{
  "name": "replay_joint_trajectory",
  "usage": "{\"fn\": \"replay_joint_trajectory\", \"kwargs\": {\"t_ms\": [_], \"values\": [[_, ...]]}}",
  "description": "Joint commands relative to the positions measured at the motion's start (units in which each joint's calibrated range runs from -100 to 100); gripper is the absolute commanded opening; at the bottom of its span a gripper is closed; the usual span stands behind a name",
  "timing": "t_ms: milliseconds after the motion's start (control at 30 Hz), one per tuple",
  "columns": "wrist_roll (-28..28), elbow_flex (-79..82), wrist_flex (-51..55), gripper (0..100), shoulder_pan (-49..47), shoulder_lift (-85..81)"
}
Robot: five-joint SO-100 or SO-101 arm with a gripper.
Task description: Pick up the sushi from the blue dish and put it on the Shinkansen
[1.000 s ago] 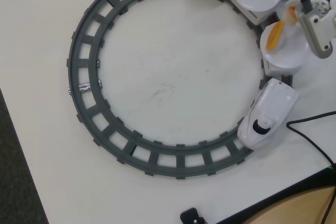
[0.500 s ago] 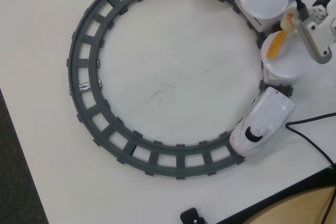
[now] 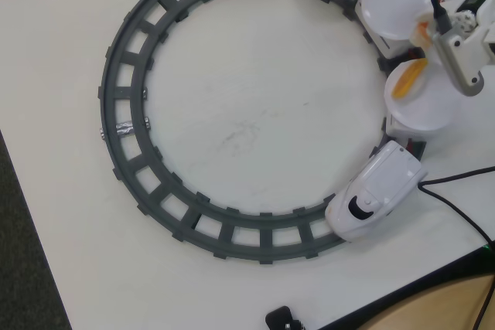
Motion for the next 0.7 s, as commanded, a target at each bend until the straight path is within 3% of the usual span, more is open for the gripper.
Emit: {"fn": "replay_joint_trajectory", "kwargs": {"t_ms": [0,667], "values": [[0.2,0.4,-1.6,2,-2.5,-1.9],[-0.4,1.7,-0.9,2,-3.0,-1.9]]}}
